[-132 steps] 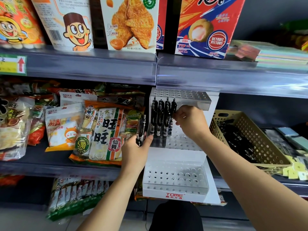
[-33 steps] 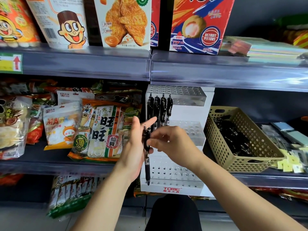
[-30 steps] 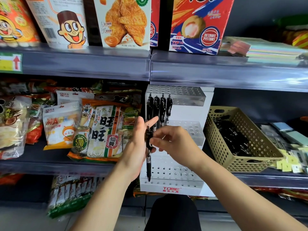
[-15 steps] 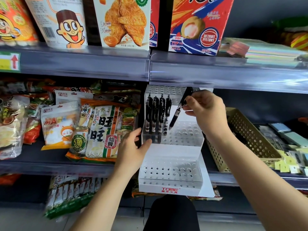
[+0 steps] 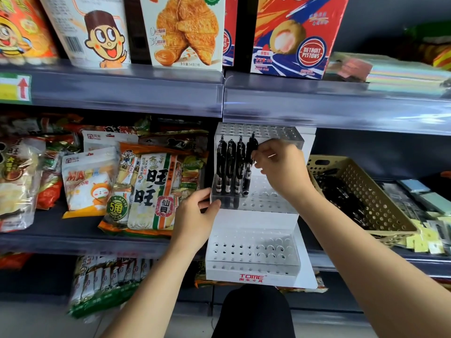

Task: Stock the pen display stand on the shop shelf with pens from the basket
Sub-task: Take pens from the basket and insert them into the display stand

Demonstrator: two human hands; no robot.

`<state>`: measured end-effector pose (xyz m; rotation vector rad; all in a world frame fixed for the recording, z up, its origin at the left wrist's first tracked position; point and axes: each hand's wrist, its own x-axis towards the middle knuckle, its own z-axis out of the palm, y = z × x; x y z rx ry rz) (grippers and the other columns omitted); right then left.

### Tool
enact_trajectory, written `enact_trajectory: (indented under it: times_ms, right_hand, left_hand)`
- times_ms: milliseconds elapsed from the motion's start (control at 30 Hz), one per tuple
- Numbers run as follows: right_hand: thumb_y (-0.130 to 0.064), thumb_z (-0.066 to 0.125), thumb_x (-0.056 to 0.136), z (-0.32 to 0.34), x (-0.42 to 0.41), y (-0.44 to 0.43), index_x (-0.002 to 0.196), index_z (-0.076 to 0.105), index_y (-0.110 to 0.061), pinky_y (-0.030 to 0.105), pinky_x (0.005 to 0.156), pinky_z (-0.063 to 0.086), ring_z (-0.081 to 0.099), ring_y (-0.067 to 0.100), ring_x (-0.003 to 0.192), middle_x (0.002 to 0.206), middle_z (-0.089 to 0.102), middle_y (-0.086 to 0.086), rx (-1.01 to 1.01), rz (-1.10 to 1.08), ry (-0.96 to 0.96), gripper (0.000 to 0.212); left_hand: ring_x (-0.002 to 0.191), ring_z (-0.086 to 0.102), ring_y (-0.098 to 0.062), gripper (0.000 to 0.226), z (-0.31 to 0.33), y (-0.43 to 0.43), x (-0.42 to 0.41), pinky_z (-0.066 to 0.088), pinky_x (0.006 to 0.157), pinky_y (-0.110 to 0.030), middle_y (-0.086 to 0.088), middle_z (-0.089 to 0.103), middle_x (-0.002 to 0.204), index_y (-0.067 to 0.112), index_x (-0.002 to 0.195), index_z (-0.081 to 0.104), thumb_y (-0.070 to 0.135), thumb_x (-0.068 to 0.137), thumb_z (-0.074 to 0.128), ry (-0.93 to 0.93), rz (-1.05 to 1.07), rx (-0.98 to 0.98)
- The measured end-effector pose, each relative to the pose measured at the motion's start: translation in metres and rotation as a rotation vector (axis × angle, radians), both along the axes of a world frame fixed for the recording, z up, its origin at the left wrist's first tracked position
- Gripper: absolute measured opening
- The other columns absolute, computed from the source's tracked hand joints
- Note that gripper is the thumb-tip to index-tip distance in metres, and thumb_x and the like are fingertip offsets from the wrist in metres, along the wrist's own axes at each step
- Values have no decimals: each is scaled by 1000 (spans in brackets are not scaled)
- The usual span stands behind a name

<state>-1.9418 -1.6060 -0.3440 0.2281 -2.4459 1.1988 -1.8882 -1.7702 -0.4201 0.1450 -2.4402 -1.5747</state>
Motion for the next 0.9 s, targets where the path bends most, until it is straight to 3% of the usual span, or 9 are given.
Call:
enact_trajectory:
  times_ms: [100,267,433,567,900]
  right_hand:
    - [-23,62,87,-5,0,-2,77,63,-19,24,66,43,59,16,72,71,61,-5,91,-4,-58,11]
    - [-25,62,87,-3,0,-4,77,67,-17,29,70,51,63,21,75,68,63,-3,133,-45,-62,13]
    - [-19,63,86,-6,5,-4,80,71,-9,37,72,53,65,24,73,74,71,7,69,-45,-18,14]
    - [-19,62,86,-14,7,-4,82,71,-12,35,73,53,66,21,74,73,70,2,39,-59,-21,12]
    - [-29,62,88,-19,9,2,85,70,-14,25,65,43,60,15,71,74,67,-2,110,-48,-51,18]
  left_hand:
    - [87,52,2,42,0,0,0,37,64,-2,6,60,118,13,131,54,17,90,61,1,-1,-12]
    - [93,52,-3,41,1,1,1,38,78,-15,3,60,124,12,131,53,16,91,60,-7,-5,2]
    - [92,51,-1,40,2,1,2,36,67,-6,7,59,118,14,131,53,16,91,59,-7,-7,-7]
    - [96,52,-3,42,3,1,2,37,81,-17,4,58,126,14,133,51,16,92,59,-21,-13,-8]
    - [100,52,-4,42,2,2,1,38,84,-21,5,57,127,16,133,51,18,92,59,-36,-3,-16]
